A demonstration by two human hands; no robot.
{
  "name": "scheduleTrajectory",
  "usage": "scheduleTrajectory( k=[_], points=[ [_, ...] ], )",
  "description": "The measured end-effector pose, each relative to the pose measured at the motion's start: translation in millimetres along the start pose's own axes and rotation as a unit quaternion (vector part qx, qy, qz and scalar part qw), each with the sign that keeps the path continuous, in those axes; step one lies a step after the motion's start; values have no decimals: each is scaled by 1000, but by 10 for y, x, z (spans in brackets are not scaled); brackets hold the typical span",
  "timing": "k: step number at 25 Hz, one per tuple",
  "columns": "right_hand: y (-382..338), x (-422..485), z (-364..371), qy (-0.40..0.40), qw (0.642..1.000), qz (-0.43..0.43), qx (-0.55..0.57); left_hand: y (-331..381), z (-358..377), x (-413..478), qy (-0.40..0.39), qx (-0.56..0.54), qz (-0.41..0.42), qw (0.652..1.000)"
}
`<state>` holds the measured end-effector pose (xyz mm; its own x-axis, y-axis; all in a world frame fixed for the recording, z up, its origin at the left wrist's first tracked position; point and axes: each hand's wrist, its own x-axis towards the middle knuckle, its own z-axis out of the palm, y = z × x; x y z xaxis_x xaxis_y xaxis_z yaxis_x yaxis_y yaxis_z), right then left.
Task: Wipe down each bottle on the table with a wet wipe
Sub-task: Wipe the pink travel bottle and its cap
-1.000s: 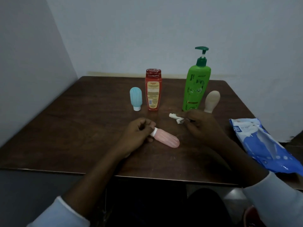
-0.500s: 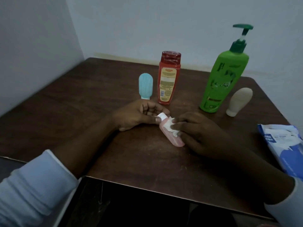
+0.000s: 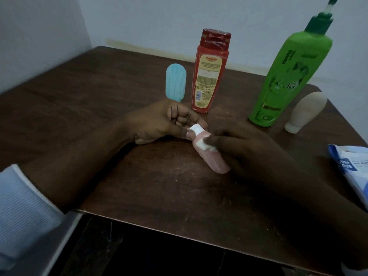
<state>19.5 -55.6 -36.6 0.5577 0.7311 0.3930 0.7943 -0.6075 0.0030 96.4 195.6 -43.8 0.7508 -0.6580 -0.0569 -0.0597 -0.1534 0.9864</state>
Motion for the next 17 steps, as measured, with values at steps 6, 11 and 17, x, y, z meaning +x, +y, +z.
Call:
scheduleTrajectory(
  k=[6,11,17],
  points=[
    [-108,-30,46,-22,998,-52,-14,-7,-6,-16,2,13,6,1000],
    [-29,-66,-44,14,1000,27,5,-8,45,-23,15,24,-1,1000],
    [-16,76,-4,28,1000,4,5,-2,42,-29,15,18,8,1000]
  ],
)
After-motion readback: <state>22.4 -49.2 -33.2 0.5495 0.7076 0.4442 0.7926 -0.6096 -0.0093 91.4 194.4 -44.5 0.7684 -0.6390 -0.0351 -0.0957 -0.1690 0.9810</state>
